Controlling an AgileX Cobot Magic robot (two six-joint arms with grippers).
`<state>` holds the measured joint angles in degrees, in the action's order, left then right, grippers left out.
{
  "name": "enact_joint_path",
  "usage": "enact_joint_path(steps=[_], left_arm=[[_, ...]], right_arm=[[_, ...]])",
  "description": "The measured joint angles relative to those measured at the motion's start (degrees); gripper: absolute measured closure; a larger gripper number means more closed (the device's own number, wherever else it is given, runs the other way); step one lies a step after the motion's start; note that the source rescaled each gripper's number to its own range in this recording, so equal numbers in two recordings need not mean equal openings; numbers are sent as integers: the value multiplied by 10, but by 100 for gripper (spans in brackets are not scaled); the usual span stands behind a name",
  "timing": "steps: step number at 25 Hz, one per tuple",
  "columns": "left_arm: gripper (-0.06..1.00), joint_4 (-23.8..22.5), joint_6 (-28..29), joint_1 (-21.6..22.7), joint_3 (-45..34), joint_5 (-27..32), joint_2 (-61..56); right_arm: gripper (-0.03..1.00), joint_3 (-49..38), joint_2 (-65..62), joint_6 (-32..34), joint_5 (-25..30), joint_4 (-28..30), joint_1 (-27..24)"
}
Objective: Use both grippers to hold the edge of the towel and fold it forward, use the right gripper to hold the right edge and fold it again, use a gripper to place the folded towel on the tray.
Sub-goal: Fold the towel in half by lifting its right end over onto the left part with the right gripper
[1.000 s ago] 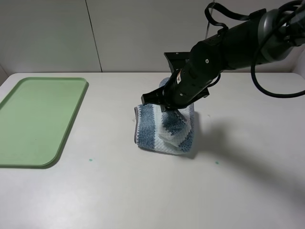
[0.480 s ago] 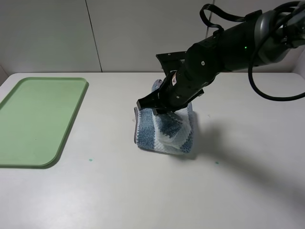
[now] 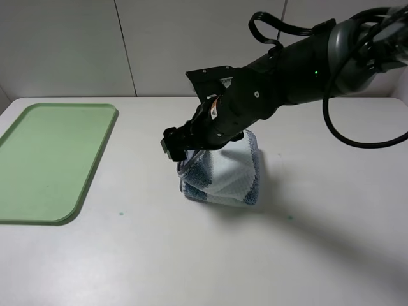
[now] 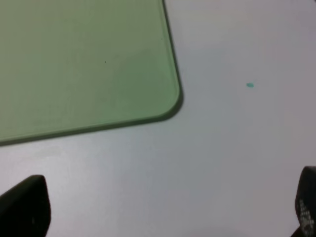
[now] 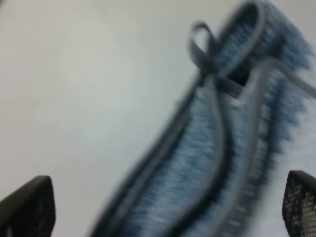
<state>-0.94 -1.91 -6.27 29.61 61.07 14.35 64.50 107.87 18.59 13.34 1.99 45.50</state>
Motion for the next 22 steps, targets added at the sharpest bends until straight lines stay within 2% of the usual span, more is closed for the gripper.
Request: enact_joint_path(steps=[13,18,22], left_arm=[[-5,0,0,0,0,0,0],[-5,0,0,0,0,0,0],[-5,0,0,0,0,0,0]], right_arm=[[-3,0,-17,0,-4,-5,13],[-3,0,-65,-5,30,25,13],[-3,0,-101,-35,84,48,13]])
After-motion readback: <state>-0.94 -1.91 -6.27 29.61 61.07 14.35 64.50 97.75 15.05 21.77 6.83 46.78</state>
